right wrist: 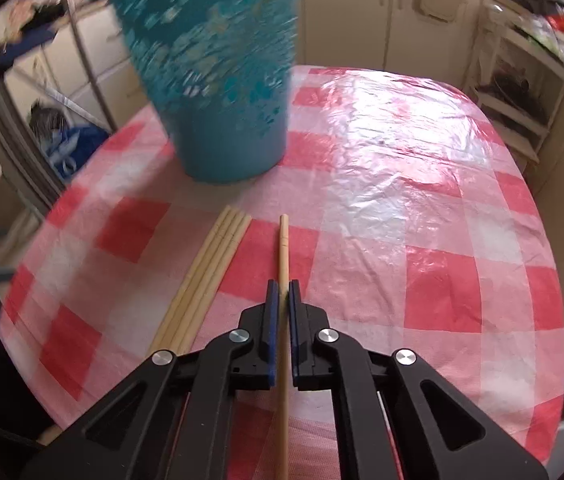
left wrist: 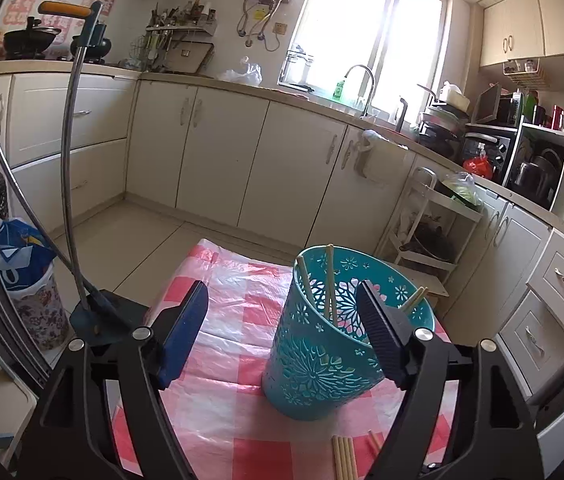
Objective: Organize utensils
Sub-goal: 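Open the left tool over the basket while the right tool grasps a loose chopstick, then lift the chopstick with the right tool over the basket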
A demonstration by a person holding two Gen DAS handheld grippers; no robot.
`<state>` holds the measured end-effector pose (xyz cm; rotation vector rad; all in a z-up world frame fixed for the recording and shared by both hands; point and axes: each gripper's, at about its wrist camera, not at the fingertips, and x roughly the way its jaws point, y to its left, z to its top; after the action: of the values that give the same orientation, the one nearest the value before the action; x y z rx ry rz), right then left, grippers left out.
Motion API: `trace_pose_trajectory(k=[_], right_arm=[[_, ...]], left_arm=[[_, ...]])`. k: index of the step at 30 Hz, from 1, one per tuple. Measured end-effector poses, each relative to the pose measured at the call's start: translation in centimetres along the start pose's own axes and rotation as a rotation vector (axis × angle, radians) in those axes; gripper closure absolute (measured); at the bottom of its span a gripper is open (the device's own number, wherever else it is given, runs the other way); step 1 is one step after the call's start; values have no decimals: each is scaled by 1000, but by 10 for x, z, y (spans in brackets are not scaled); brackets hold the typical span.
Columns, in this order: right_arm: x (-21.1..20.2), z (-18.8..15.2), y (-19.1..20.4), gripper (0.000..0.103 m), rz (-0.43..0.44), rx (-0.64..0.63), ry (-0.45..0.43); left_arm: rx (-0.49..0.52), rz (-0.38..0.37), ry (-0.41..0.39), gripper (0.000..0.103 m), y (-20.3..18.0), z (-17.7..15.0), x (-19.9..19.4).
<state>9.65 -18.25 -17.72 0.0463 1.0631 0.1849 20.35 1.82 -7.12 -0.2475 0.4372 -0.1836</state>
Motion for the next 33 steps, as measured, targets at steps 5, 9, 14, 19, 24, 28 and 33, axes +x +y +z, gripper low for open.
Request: trace_pose_trajectory(k=[5,9,14,19,24,28,33], right_arm=[[-38,17,-41,97,182,258,-210],[-66,29,-58,97,334,424,-386],[-91,54,-62,97,451,556,-581],[-100,88,-53,97,496,588,-722],[-107,121,-54,97,506,611,-856],[-97,137,-56,97,469,644,-888],[-78,156,-42,97,371,607,-884]], left_arm=[[-11,15,-40,29,-2,1,-6],[-14,38,-119,28,-8,3,-18],[-12,68,-235,24,-12,7,-38],[-5,78,-281,23,-15,9,-44],[-11,85,-294,22,-12,17,-41],[-26,81,-283,22,-11,22,-36],[-38,78,-275,22,-11,22,-32]])
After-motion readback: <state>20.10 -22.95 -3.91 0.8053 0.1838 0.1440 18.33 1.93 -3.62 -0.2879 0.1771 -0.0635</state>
